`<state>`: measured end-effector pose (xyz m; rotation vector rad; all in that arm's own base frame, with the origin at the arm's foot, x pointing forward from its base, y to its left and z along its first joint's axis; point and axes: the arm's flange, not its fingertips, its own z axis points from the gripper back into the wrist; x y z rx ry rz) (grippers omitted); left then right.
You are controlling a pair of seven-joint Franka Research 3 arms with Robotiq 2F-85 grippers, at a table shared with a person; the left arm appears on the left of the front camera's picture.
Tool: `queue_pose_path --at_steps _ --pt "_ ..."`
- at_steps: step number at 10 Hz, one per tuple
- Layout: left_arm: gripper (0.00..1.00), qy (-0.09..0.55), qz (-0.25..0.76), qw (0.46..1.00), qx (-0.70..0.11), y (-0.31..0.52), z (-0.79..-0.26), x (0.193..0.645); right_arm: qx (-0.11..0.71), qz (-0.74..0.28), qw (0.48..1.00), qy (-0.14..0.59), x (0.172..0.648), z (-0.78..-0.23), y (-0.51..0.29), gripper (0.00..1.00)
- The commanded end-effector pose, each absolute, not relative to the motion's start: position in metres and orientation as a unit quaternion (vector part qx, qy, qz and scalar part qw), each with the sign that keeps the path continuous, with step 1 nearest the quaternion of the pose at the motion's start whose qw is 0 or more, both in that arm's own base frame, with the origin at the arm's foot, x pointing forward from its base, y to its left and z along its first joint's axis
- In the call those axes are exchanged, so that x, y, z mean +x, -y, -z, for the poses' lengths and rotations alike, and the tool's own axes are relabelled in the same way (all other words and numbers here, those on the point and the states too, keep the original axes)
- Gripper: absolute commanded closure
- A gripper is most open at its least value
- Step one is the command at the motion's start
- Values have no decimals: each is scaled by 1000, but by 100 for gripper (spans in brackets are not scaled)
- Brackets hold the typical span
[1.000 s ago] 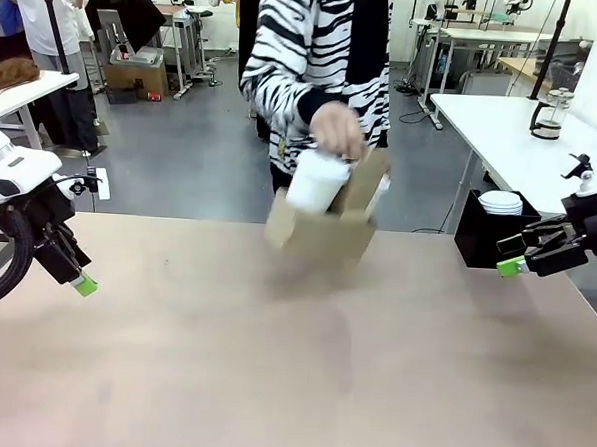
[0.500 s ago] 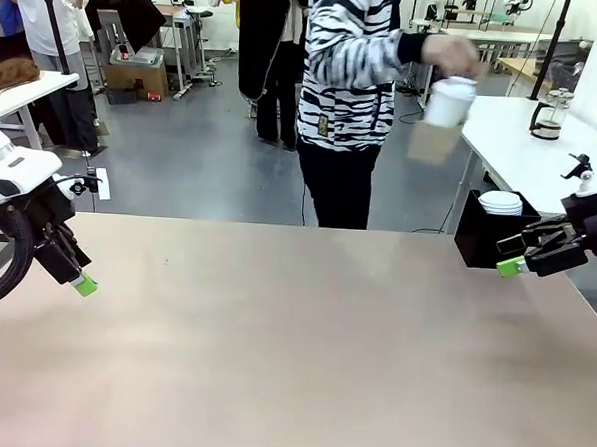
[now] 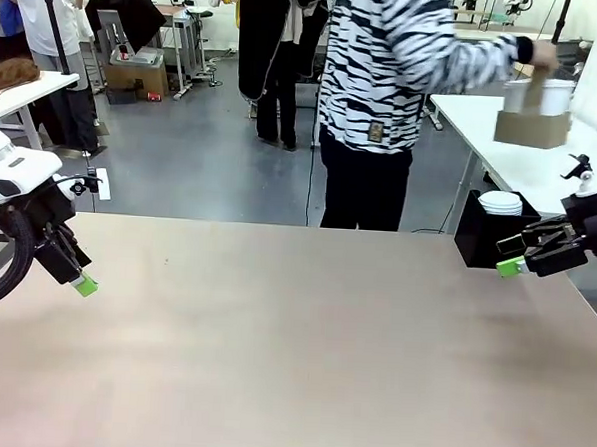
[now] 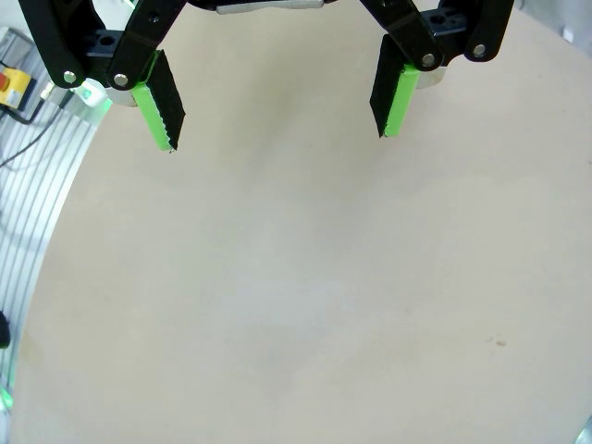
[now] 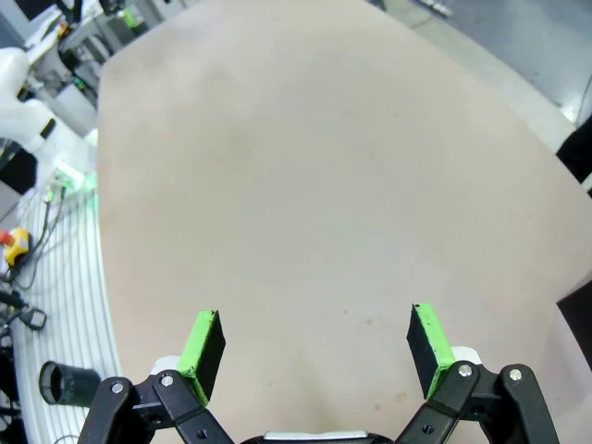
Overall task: Pour a drink into a cup and package it in a carrier.
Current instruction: Insert the held 600 ml Paper Cup into the Cup Carrier.
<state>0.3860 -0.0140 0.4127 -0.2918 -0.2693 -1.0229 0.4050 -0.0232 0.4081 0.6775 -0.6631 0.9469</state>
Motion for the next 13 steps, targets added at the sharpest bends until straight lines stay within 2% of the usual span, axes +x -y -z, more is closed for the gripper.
queue_pose_path --at_steps 1,13 --pt "0 133 488 850 -147 13 -412 385 317 -443 780 308 407 -409 25 0" --pt "0 133 488 850 -147 13 -412 385 317 -443 780 308 407 -409 25 0"
